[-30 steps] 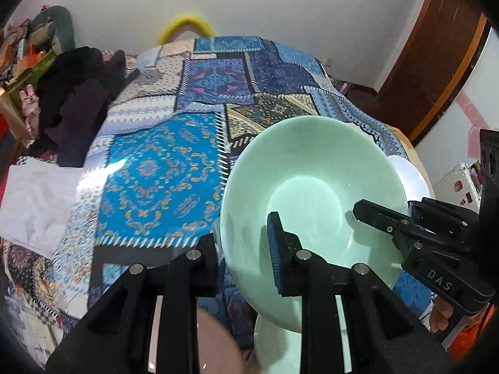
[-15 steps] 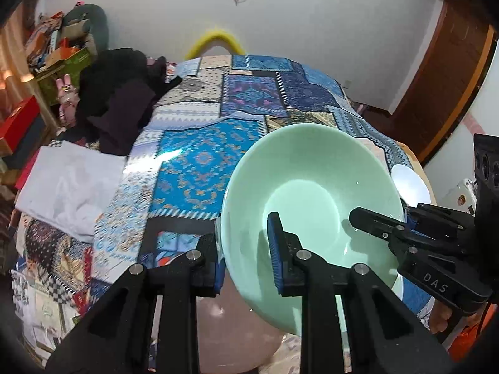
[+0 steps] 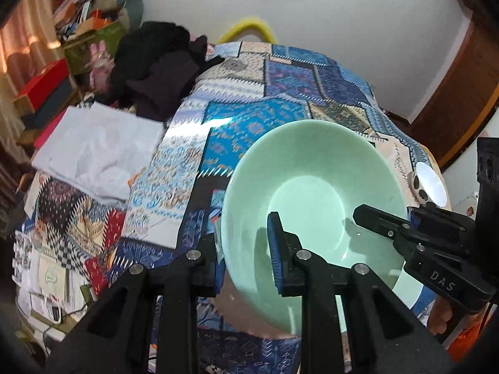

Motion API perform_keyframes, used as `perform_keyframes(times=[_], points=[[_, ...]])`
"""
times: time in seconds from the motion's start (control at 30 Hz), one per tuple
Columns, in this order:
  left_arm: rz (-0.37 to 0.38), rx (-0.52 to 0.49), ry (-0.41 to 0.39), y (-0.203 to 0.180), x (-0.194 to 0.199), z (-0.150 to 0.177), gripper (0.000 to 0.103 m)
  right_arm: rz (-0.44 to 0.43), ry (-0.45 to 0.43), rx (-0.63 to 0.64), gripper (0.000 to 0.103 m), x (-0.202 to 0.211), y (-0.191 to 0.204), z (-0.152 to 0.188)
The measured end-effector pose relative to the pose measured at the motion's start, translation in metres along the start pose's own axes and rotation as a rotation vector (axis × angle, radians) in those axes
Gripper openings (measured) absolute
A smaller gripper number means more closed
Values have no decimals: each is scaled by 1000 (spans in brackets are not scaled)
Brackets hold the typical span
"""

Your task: Organize plates and bowls

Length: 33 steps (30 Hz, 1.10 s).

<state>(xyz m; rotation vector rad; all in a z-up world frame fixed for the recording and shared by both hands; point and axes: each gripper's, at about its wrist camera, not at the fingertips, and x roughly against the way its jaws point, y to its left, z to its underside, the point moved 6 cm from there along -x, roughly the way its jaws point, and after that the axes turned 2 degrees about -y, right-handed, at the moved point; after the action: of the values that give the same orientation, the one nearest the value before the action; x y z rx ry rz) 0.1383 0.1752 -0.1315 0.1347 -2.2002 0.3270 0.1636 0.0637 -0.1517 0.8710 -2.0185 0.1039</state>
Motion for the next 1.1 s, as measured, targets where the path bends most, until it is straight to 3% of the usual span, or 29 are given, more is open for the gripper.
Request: perform_keyframes(times=[0.57,0.87,1.1], points=[[11,49,121,22,-45,47,24,-4,89,-29,15,-27,-1,38],[43,46,155,24,-53,52,24,8,96,-29,16,-29,-5,46],[-6,-14,146,16,-57,55,23,0,88,-48,19,-25,-11,43]])
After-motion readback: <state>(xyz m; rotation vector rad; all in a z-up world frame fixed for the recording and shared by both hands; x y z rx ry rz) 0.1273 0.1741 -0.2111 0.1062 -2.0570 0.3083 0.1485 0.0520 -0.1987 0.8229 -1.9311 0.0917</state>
